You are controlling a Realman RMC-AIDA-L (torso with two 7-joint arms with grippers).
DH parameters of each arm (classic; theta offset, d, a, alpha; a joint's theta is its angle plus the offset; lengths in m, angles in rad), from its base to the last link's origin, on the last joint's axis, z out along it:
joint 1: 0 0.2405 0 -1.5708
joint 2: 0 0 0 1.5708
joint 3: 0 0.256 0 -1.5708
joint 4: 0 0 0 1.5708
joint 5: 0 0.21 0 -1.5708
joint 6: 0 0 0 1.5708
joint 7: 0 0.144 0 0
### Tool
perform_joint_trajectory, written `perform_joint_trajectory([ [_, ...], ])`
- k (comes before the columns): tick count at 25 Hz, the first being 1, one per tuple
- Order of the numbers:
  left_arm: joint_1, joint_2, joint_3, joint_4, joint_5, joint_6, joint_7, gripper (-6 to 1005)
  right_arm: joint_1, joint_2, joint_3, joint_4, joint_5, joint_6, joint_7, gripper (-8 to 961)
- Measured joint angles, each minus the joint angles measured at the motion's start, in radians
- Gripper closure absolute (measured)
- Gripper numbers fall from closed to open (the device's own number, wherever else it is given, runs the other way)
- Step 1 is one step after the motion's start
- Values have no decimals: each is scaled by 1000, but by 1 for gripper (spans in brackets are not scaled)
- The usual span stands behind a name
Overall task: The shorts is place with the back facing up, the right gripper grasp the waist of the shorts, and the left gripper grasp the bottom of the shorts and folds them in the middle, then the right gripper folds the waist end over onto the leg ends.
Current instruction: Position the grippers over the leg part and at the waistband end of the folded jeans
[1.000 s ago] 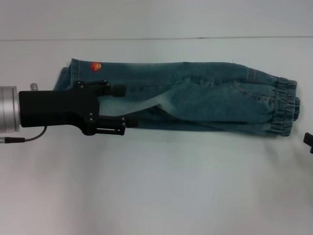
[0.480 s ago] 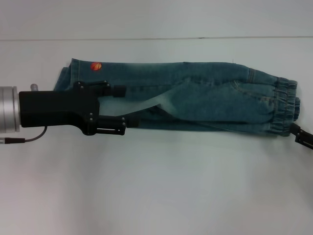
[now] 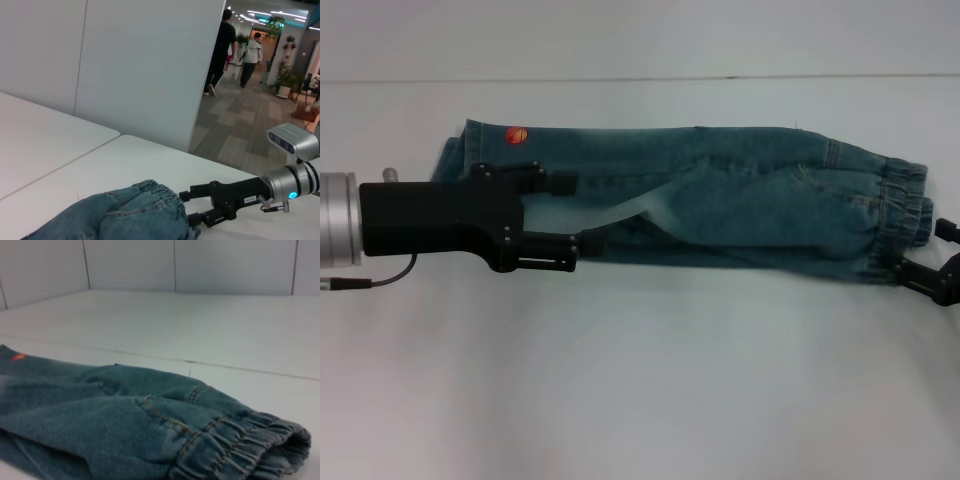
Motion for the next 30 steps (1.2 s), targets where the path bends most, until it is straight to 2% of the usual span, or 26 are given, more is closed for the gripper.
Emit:
perform_joint_trajectory([
  [6, -2, 3, 0, 0, 10, -10, -14, 108, -1, -1, -58, -1, 0, -9, 9, 53],
  [14, -5, 2, 0, 0, 20, -21, -14, 110, -37, -6, -61, -82, -37, -69, 86, 56],
  [20, -10, 3, 0, 0, 20, -24, -14, 111, -30, -6, -61, -108, -99, -67, 111, 59],
  [30, -8, 0, 0, 1, 20, -23, -14, 111, -36, 0, -32, -117, -89, -36, 112, 62],
])
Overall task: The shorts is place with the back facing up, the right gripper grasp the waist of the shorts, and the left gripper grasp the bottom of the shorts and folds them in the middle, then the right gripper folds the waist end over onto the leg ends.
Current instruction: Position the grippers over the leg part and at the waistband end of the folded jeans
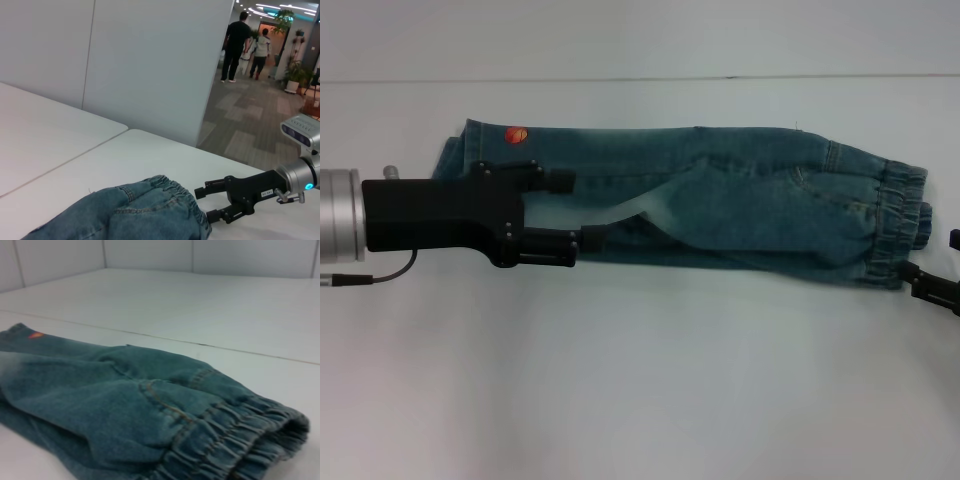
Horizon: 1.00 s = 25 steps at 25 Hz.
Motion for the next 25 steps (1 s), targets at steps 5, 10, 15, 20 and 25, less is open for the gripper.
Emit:
perform_joint_trajectory([
  [5, -1, -4, 0, 0, 0, 1, 0, 111, 3, -3, 0, 3, -1, 4, -3, 64],
  [10, -2, -6, 0, -1, -1, 4, -4, 111, 17, -5, -21, 4, -11, -1, -7, 66],
  [15, -1, -7, 0, -1, -4, 7, -12, 111, 33, -8, -33, 0, -42, -3, 5, 68],
  [20, 3, -8, 0, -1, -8, 10, -21, 111, 58, -15, -31, 1, -97, 6, 34, 69],
  [25, 4, -8, 0, -1, -8, 11, -24, 110, 68, -16, -26, 3, -106, 17, 36, 71],
])
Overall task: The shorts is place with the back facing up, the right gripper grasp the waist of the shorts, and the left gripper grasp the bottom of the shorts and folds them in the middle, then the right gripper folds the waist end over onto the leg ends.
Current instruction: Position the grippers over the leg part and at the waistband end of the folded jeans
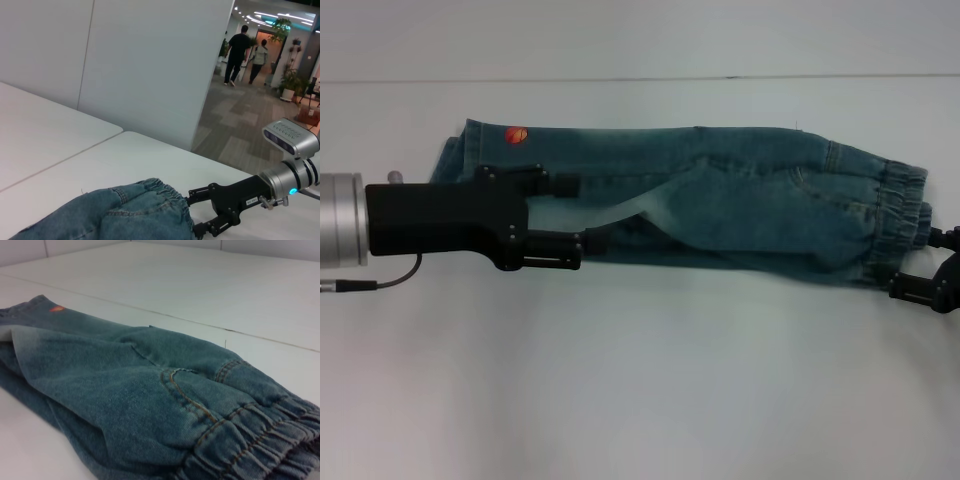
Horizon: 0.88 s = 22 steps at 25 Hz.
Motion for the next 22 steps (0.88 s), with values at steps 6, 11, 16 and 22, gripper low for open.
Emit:
perform_joint_trajectory([
  [6, 1, -1, 0, 0, -1, 0, -1, 110, 5, 2, -35, -8, -10, -1, 1, 73],
  [11, 0, -2, 0, 0, -1, 0, -2, 110, 11, 2, -44, -17, -44, -3, 2, 187],
  [16, -4, -2, 3, 0, 2, 0, -2, 110, -5, 7, -31, -47, -45, -15, 0, 345],
  [22, -5, -4, 49, -3, -2, -7, -2, 113, -13, 7, -27, -70, -44, -42, -2, 481],
])
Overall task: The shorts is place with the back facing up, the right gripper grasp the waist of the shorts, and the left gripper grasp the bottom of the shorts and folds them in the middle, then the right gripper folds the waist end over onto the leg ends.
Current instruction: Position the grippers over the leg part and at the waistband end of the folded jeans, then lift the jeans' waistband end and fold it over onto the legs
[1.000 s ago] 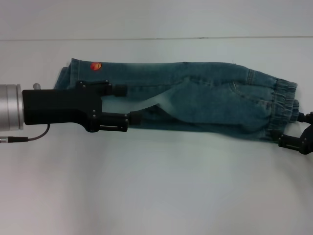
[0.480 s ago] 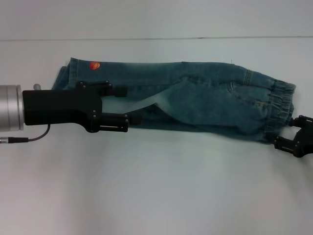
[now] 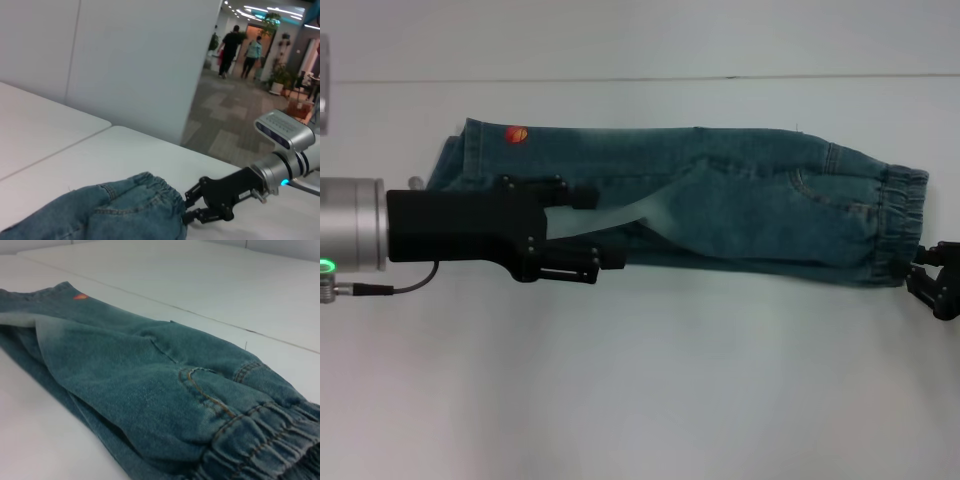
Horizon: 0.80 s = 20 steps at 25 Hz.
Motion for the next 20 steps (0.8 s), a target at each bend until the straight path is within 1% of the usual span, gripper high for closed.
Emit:
perform_joint_trajectory([
  [3, -2, -1, 27, -12, -1, -3, 1, 119, -1, 0, 4, 0, -1, -11, -11, 549],
  [8, -23, -4, 46, -56, -14, -19, 5, 138, -6, -1, 4, 0, 0, -29, -29, 735],
  [11, -41, -7, 77, -88, -32, -83, 9, 204, -9, -7, 5, -4, 0, -52, -32, 793],
  [13, -48, -7, 118, -100, -49, -144, 11, 248, -13, -8, 7, -15, 0, -65, -32, 832],
  [16, -62, -8, 214, -107, -82, -297, 13, 247, -19, -4, 7, -45, 0, -85, -26, 865],
  [19, -72, -10, 289, -146, -157, -475, 17, 247, -24, -1, 6, -74, -5, -109, -13, 866],
  [20, -76, -10, 307, -163, -184, -508, 33, 269, -24, -1, 5, -83, -6, -118, -7, 866],
])
